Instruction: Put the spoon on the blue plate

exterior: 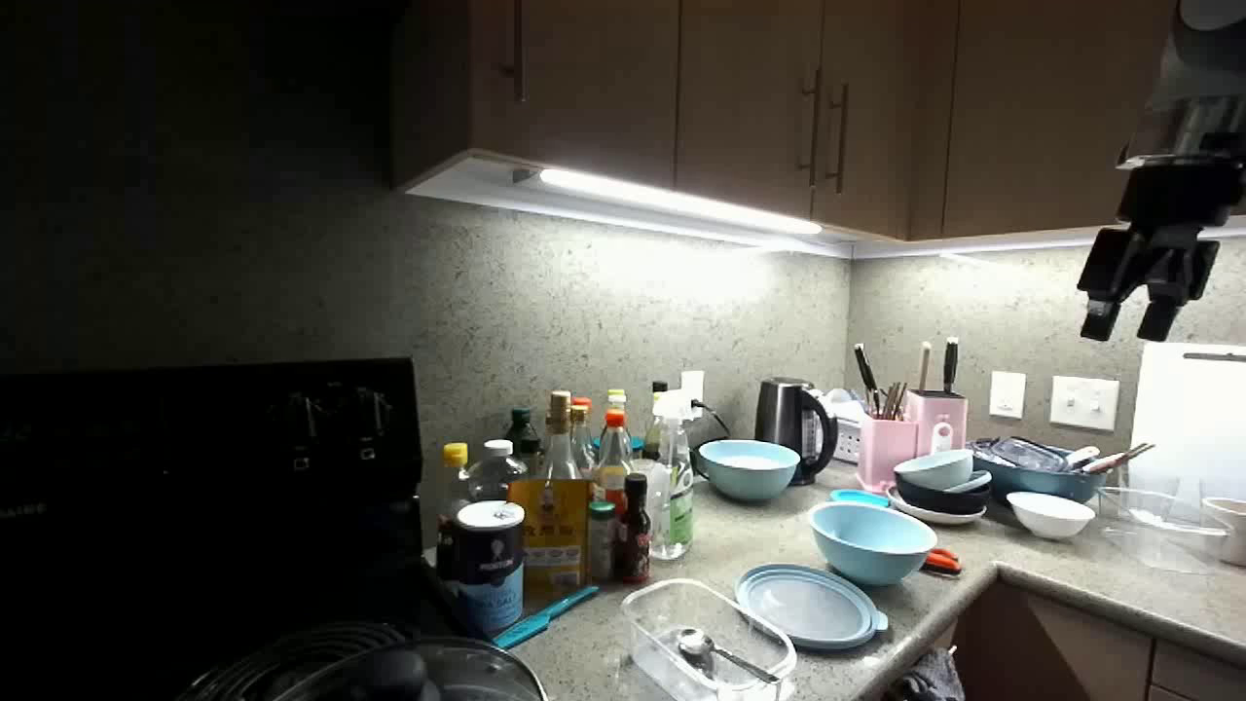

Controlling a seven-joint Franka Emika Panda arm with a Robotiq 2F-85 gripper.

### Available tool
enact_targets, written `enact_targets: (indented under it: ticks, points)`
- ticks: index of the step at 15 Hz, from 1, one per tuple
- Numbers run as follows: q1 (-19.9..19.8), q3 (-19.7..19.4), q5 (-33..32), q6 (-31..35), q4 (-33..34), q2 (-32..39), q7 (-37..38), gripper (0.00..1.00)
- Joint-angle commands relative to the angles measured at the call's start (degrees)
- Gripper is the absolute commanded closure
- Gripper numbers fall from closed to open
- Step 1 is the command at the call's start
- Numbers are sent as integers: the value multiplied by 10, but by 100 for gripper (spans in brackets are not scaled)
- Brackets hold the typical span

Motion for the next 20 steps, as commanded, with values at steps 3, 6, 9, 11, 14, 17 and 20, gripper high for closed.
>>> enact_targets:
  ticks: [3, 6, 9, 11, 14, 17, 20]
  points:
    - [-8, 6, 4, -1, 1, 2, -4, 0]
    - [-8, 6, 4, -1, 1, 2, -4, 0]
    - [-1, 5, 0, -13, 15, 15, -23, 0]
    - [6, 14, -9, -12, 27, 36, -30, 0]
    - [22, 34, -25, -15, 47, 69, -59, 0]
    - [44, 67, -48, -17, 67, 108, -68, 0]
    - [67, 109, -78, -20, 76, 138, -63, 0]
